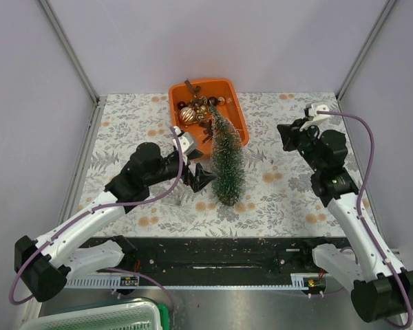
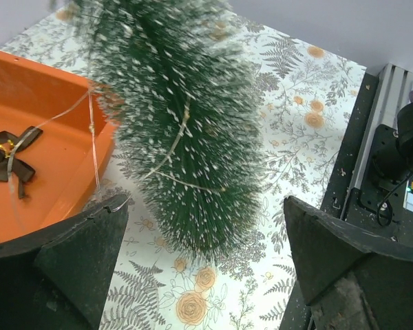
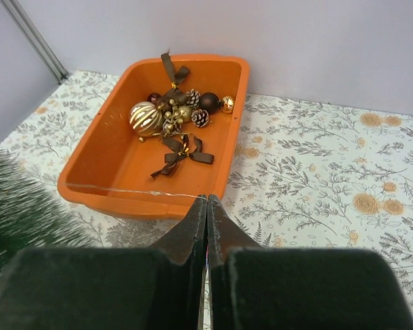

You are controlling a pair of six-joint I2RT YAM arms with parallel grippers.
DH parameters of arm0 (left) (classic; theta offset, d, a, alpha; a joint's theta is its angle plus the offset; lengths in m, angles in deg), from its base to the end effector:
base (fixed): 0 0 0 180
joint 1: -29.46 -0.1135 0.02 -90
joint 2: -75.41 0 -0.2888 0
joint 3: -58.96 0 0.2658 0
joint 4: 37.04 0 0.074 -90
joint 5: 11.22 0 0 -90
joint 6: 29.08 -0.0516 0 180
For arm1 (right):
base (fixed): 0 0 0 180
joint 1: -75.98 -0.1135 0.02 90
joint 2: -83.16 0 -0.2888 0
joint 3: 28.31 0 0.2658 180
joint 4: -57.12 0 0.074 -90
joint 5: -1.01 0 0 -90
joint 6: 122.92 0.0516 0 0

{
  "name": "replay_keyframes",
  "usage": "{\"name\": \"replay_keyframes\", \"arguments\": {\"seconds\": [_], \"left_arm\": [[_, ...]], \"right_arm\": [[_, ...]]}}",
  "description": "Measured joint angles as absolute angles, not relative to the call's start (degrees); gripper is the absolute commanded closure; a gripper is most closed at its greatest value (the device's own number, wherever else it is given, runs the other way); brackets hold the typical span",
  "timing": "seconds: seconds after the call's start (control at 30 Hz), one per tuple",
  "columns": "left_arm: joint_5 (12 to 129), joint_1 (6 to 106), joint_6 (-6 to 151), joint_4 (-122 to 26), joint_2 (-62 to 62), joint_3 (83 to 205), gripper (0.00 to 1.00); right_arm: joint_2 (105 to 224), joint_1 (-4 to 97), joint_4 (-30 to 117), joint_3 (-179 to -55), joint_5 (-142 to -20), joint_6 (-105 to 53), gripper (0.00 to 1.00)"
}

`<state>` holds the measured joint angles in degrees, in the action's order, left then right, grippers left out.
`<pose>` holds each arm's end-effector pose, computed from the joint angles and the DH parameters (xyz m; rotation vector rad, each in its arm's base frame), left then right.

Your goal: Decorate the small christmas tree

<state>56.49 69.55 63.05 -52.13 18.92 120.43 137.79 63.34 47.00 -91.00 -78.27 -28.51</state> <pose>0.1750 -0.1729 0.3560 0.8626 1.5988 -0.8700 0.2327 0.0620 0.3818 -0.2613 1.5981 0.3803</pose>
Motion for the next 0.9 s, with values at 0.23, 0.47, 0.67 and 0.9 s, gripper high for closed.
{"name": "replay_keyframes", "arguments": {"seconds": [0.23,0.47,0.67,0.9], "left_arm": [[56.27,70.45,59.01,-52.81,14.35,123.87,0.01],[60.01,70.60,54.95,-53.07,12.39,129.46,0.01],[66.09,70.71,54.77,-54.78,11.42,132.67,0.01],[66.33,70.95,54.53,-60.39,10.18,133.33,0.01]], "right_arm": [[128.96,63.40,42.97,-88.16,-80.54,-24.95,1.00],[123.45,63.40,37.03,-86.76,-82.49,-22.59,1.00],[119.28,63.38,33.25,-83.72,-83.84,-21.19,1.00],[116.99,63.47,27.46,-83.70,-90.90,-20.84,1.00]]}}
